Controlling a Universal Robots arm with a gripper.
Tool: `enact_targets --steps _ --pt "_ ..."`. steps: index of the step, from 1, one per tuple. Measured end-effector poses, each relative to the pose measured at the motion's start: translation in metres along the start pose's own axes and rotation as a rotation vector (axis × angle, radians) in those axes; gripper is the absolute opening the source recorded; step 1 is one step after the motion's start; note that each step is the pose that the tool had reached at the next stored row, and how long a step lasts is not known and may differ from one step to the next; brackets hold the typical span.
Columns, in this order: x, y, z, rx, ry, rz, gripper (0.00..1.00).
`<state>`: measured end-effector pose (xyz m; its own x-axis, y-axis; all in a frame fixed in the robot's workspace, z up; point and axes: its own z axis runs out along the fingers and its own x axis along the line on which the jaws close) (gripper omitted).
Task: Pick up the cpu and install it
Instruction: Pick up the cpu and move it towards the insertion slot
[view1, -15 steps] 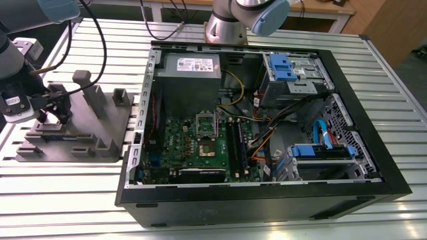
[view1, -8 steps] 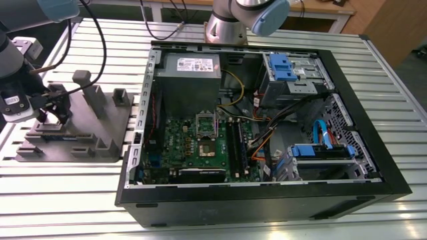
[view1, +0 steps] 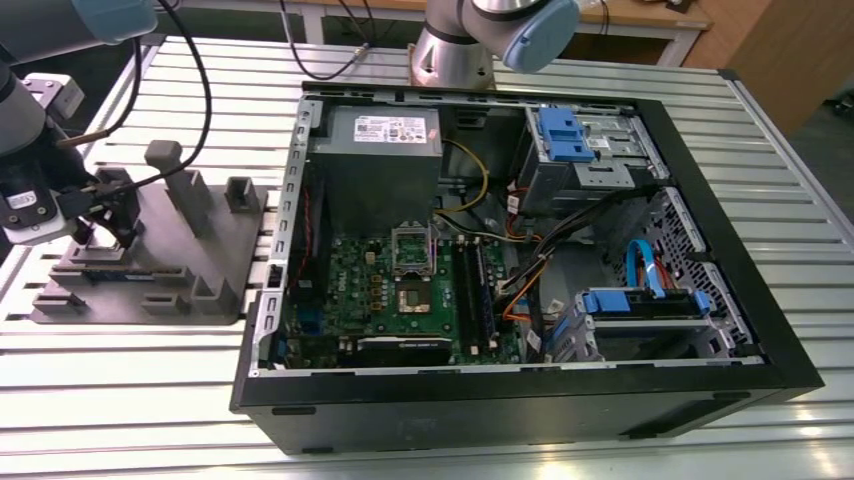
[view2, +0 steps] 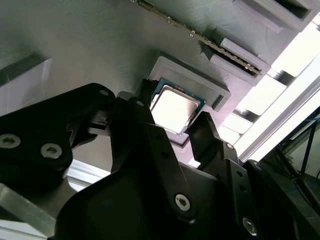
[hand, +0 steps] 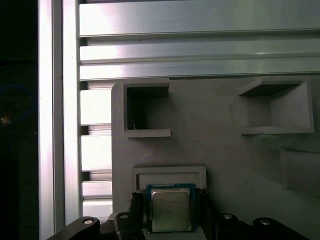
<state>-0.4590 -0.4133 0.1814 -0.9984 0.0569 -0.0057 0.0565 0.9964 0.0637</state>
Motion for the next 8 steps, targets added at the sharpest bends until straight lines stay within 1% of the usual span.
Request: enact_targets --steps 8 --pt "0.0001 0.0005 -0.0008 0.0002 0.0002 0.000 0.56"
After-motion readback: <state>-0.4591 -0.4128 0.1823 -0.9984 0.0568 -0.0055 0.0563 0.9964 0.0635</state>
